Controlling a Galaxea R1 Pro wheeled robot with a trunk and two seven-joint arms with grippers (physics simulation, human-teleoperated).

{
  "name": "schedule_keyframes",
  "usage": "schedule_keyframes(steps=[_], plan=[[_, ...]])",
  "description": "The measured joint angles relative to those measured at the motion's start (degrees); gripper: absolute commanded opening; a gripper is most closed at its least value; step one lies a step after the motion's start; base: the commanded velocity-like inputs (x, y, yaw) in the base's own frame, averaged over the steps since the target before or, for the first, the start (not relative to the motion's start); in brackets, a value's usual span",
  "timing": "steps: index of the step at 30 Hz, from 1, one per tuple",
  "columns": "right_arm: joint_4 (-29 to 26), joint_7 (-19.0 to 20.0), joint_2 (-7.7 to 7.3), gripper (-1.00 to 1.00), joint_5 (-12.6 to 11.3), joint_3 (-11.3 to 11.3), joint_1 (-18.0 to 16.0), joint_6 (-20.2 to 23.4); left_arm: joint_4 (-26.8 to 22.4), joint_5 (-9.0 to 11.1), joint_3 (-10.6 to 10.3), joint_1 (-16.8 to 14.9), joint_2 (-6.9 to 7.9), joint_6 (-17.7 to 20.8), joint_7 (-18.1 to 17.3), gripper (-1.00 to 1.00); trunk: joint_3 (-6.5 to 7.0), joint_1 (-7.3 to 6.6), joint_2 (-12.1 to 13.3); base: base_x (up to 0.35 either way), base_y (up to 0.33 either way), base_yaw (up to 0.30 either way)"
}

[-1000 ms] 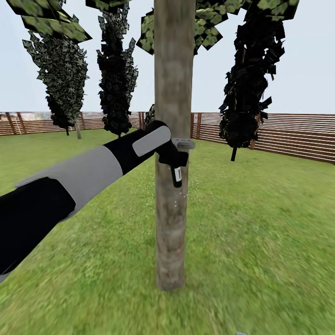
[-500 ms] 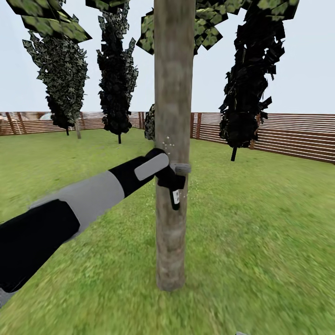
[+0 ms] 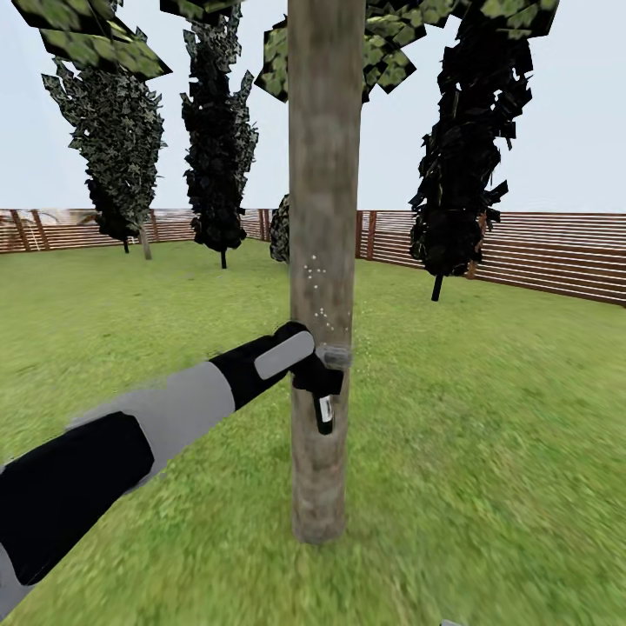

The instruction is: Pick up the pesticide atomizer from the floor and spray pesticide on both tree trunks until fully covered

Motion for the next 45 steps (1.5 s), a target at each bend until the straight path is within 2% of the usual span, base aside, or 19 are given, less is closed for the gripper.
schedule_keyframes(steps=[3,5,6,8,12,16,26,41,45], plan=[[0.0,0.0,0.00,-1.00,0.0,0.0,0.0,0.0,0.1,-5.6,0.1,3.5,0.14,-1.0,0.0,-1.00,-0.01,0.00,0.0,0.000,0.000,0.000],[0.0,0.0,0.00,-1.00,0.0,0.0,0.0,0.0,0.2,-7.5,0.1,5.5,0.31,-1.2,0.0,-1.00,-0.01,0.00,0.0,0.000,0.000,0.000],[0.0,0.0,0.00,-1.00,0.0,0.0,0.0,0.0,0.2,-8.7,0.1,7.1,0.87,-1.6,0.0,-1.00,-0.01,0.00,0.0,0.000,0.000,0.000],[0.0,0.0,0.00,-1.00,0.0,0.0,0.0,0.0,0.2,-9.6,0.1,8.3,2.53,-2.7,-0.2,-1.00,0.00,0.00,0.0,0.000,0.000,0.000],[0.0,0.0,0.00,-1.00,0.0,0.0,0.0,0.0,0.1,-9.9,0.2,9.0,5.31,-3.7,-0.6,-1.00,0.01,0.00,0.0,0.000,0.000,0.000],[0.0,0.0,0.00,-1.00,0.0,0.0,0.0,0.0,0.1,-9.8,0.2,9.1,6.53,-4.0,-0.6,-1.00,0.01,0.00,0.0,0.000,0.000,0.000],[0.0,0.0,0.00,-1.00,0.0,0.0,0.0,0.0,0.4,-9.8,0.3,9.3,8.09,-4.3,-0.7,-1.00,0.01,0.00,0.0,0.000,0.000,0.000],[0.0,0.0,0.00,-1.00,0.0,0.0,0.0,0.0,0.3,-10.0,0.3,9.3,8.26,-4.4,-0.5,-1.00,0.01,0.00,0.0,0.000,0.000,0.000],[0.0,0.0,0.00,-1.00,0.0,0.0,0.0,0.0,0.6,-10.1,0.4,9.6,9.49,-6.3,-0.4,-1.00,0.01,0.00,0.0,0.000,0.000,0.000]])
